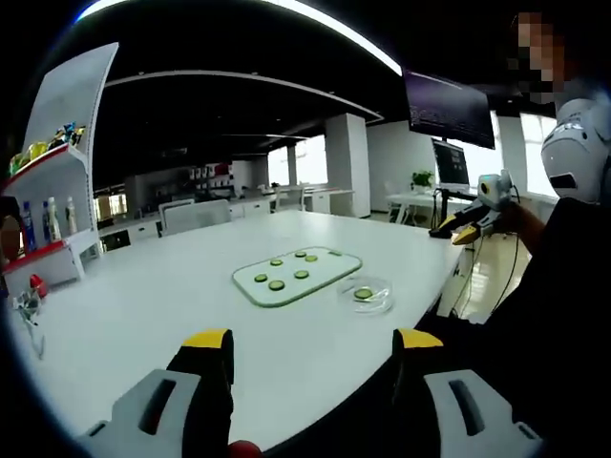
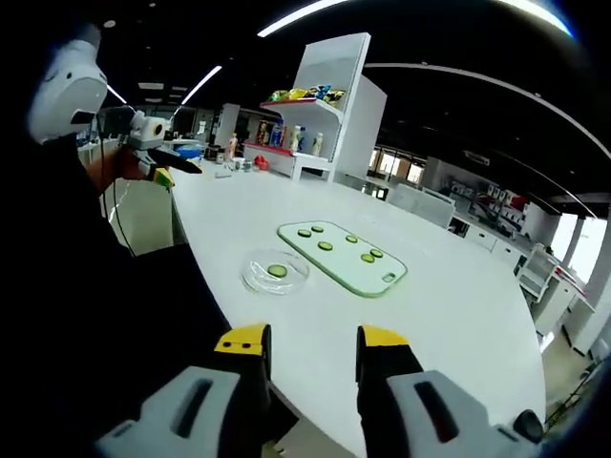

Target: Open the petri dish lid, add cucumber slices into the petri dish, and close the lid

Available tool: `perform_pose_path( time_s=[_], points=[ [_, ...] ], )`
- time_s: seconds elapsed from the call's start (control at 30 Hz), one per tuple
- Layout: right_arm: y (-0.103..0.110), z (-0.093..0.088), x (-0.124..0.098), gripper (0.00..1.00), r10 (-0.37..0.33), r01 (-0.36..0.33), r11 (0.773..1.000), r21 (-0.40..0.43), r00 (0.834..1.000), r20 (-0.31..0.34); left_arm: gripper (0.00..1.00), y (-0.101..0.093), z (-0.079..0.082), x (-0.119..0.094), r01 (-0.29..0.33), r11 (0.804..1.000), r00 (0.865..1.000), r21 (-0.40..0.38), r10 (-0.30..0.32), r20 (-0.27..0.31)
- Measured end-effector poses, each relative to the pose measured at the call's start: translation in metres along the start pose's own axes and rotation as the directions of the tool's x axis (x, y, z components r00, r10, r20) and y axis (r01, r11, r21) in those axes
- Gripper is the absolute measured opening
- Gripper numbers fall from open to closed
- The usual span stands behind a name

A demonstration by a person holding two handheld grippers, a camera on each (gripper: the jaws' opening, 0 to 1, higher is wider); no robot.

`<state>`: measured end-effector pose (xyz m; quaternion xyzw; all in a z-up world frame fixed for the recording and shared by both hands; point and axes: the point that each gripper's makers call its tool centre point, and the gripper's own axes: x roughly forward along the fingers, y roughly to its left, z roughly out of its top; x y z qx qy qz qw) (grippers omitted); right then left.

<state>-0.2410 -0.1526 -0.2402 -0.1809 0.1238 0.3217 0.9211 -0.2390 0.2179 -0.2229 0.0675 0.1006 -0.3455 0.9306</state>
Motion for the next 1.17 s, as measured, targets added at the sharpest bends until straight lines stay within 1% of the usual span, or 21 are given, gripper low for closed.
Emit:
perform_pose_path(
  time_s=[0.17,0.5,0.63,0.87,1.17],
  points=[
    [-0.004,-0.001,0.001,0.35,-0.011,0.011,1.000,-0.002,1.000,-0.007,0.67,0.000,0.004,0.004,0.008,1.000,1.000,0.005,-0.008,0.004],
    [-0.005,0.006,0.000,0.34,-0.014,0.014,1.000,-0.013,1.000,0.000,0.66,-0.002,0.007,0.008,0.027,1.000,1.000,0.011,-0.027,0.008],
    [-0.002,0.007,0.001,0.34,-0.006,0.006,1.000,-0.018,1.000,0.000,0.66,-0.004,0.006,0.010,0.036,0.999,0.999,0.011,-0.036,0.008],
    [-0.001,0.008,0.004,0.33,0.002,-0.002,1.000,-0.018,1.000,0.001,0.65,-0.002,0.005,0.010,0.033,0.999,0.999,0.003,-0.033,0.010],
    [-0.003,0.002,0.007,0.33,0.002,-0.002,1.000,-0.005,1.000,-0.011,0.64,-0.001,-0.001,0.011,0.037,0.999,0.999,-0.011,-0.037,0.007]
  ],
)
